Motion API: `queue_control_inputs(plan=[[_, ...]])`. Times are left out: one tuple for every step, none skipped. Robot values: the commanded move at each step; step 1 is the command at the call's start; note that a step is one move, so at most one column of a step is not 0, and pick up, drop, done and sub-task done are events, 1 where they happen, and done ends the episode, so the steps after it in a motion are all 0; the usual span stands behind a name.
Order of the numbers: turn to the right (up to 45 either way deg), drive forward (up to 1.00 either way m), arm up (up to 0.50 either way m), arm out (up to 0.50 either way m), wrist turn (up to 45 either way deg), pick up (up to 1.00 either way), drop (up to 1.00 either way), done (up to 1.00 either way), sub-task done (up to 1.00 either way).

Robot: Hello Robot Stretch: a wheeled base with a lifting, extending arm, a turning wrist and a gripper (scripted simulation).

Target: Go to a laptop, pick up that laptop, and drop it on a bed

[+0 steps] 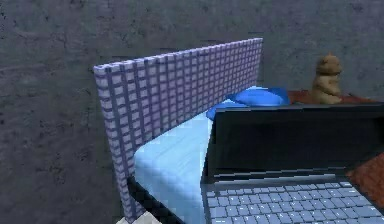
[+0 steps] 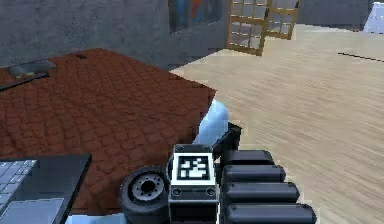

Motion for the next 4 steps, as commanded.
queue_control_inputs(plan=[[45.0, 0.00, 0.00, 0.00, 0.0, 0.00, 0.00, 0.00, 0.00], [27.0, 0.00, 0.00, 0.00, 0.0, 0.00, 0.00, 0.00, 0.00], [0.0, 0.35, 0.00, 0.00, 0.0, 0.00, 0.00, 0.00, 0.00], [45.0, 0.00, 0.00, 0.00, 0.0, 0.00, 0.00, 0.00, 0.00]])
